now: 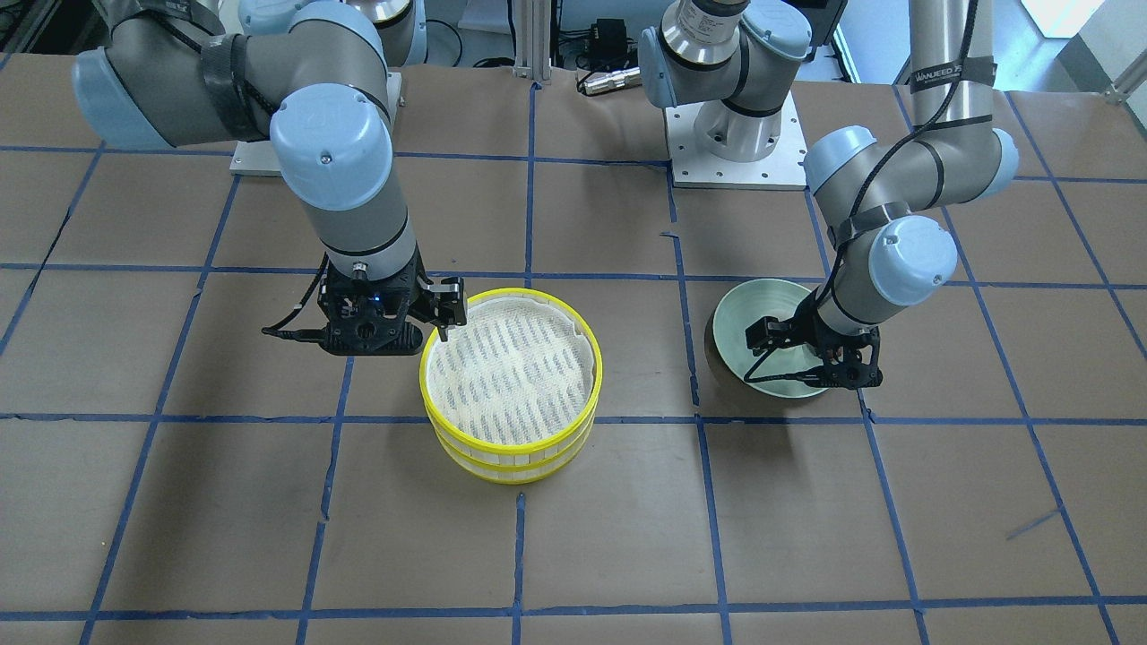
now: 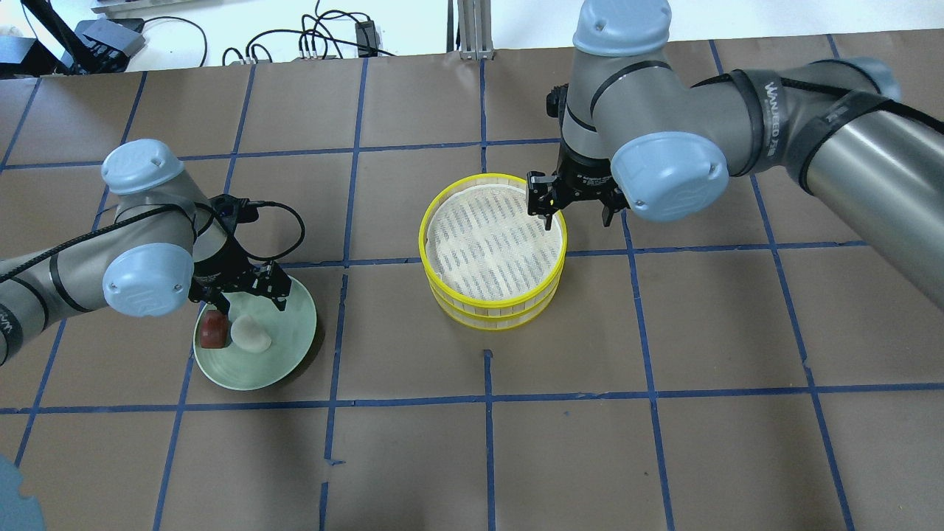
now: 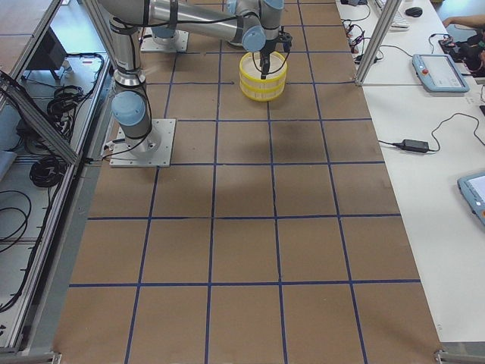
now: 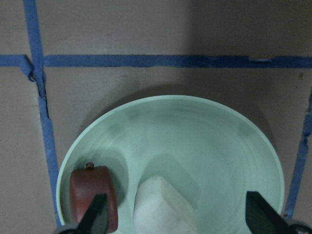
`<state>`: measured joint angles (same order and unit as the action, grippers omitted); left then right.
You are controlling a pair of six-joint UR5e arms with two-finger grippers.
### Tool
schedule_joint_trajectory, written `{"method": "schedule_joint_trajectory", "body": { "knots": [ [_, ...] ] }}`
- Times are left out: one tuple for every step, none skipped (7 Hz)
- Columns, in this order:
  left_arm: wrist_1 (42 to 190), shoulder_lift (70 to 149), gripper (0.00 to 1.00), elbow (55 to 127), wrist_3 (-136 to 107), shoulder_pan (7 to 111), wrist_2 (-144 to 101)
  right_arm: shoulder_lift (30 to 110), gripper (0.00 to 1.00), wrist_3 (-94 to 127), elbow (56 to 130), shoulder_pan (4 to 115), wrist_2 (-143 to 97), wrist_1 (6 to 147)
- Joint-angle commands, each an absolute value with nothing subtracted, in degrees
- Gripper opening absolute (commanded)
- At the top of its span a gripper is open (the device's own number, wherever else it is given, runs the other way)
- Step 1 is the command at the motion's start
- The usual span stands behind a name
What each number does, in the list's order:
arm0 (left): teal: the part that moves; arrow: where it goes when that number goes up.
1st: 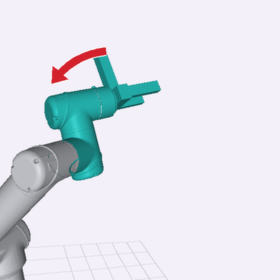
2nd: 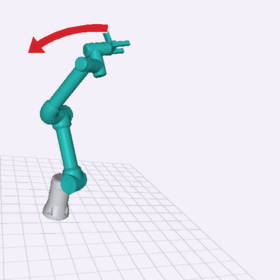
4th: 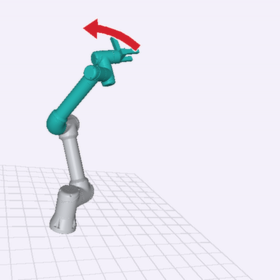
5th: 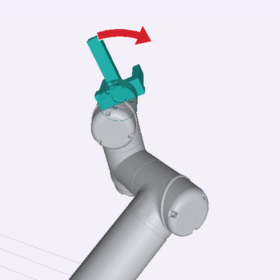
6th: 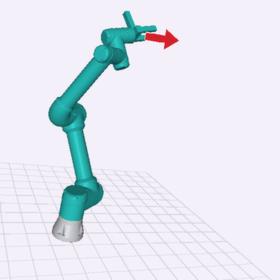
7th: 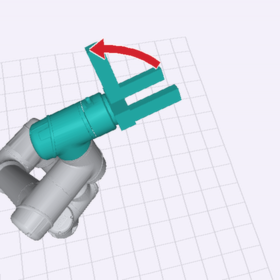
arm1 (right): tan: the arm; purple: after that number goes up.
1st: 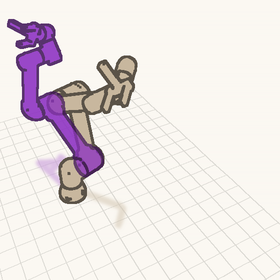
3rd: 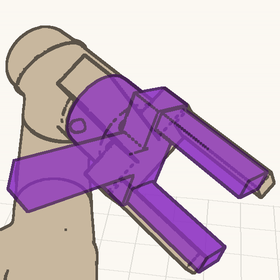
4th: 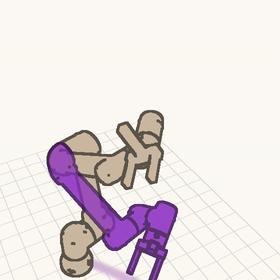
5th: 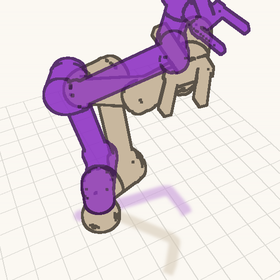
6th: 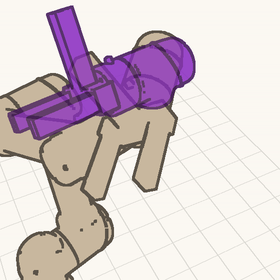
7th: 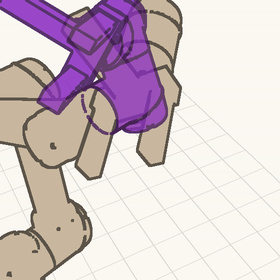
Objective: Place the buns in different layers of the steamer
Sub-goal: 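Grasp the white bun with the left gripper while the right grips the rim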
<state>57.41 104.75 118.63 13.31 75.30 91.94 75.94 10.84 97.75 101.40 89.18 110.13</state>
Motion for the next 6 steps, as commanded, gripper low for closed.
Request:
{"method": "schedule_joint_trajectory", "body": {
  "knots": [
    [57.74, 105.03, 1.00, 119.79, 13.36, 75.15, 92.28, 71.39, 0.83, 17.54, 98.70, 102.99, 89.56, 116.43],
    [59.83, 104.77, 1.00, 119.79, 13.10, 75.06, 93.94, 70.67, 0.71, 18.19, 98.96, 103.01, 91.39, 116.54],
    [60.11, 104.59, 0.99, 119.79, 12.75, 75.06, 94.13, 70.75, 0.39, 18.45, 99.05, 102.92, 90.88, 116.37],
    [60.12, 104.42, 0.81, 119.79, 11.96, 75.06, 94.13, 70.66, 0.20, 19.33, 99.05, 102.92, 90.88, 115.93],
    [60.12, 104.41, 0.36, 119.71, 11.95, 75.06, 94.13, 71.10, 0.09, 19.34, 99.05, 102.92, 91.05, 115.06],
    [60.12, 104.41, 0.15, 119.36, 11.87, 75.06, 94.13, 71.36, 0.04, 19.34, 99.14, 102.83, 91.14, 114.44]
  ]
}}
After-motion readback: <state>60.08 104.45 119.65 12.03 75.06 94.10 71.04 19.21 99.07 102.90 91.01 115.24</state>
